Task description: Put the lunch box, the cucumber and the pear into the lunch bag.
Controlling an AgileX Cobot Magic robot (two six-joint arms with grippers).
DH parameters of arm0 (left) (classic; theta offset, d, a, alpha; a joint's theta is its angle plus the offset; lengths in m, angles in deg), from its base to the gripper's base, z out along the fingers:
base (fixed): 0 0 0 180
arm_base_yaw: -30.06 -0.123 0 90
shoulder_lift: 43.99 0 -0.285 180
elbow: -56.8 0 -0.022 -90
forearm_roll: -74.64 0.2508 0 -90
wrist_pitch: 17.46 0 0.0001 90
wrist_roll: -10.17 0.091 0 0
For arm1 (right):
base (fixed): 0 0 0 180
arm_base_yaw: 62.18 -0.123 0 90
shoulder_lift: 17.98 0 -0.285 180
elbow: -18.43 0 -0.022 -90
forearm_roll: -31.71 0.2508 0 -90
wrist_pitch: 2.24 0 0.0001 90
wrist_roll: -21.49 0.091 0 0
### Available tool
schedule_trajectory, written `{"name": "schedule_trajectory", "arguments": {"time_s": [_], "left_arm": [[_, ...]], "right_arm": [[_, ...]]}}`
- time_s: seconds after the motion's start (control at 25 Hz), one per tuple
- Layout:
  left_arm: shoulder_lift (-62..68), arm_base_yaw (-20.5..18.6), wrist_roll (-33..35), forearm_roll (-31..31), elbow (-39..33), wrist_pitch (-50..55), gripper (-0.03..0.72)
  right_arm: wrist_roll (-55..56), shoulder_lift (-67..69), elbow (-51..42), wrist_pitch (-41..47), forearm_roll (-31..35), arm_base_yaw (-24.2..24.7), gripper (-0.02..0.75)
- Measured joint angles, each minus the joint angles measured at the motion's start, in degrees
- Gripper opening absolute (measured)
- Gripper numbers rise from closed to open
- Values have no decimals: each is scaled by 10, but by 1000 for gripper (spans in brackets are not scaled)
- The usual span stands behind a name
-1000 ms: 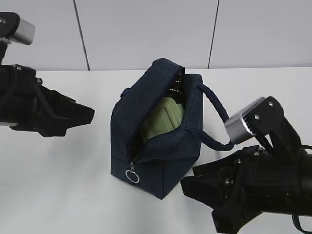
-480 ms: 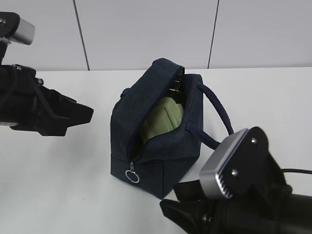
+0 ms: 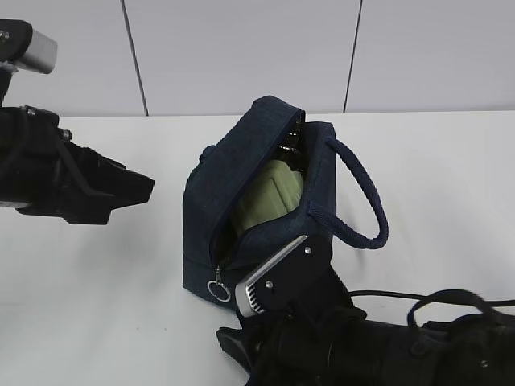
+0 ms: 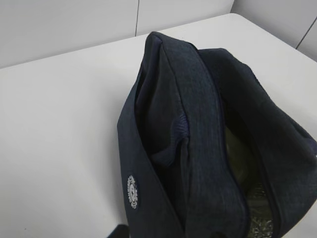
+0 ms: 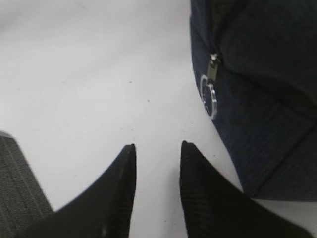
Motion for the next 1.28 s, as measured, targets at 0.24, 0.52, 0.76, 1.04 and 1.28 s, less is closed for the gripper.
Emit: {"name": "schedule_trajectory", "arguments": {"time_s": [0.24, 0.52, 0.76, 1.04, 1.28], "left_arm": [[0, 0, 0, 0, 0, 0, 309], [0, 0, 0, 0, 0, 0, 309], [0, 0, 0, 0, 0, 0, 309], [0, 0, 0, 0, 0, -1, 309], [0, 0, 0, 0, 0, -1, 309]], "right_arm": [[-70, 56, 4, -58, 69, 0, 251], [-102, 91, 15, -111, 119, 0, 251], [-103, 118, 41, -114, 117, 0, 251], [-103, 118, 67, -109, 108, 0, 252], [-103, 118, 71, -95, 107, 0, 248]]}}
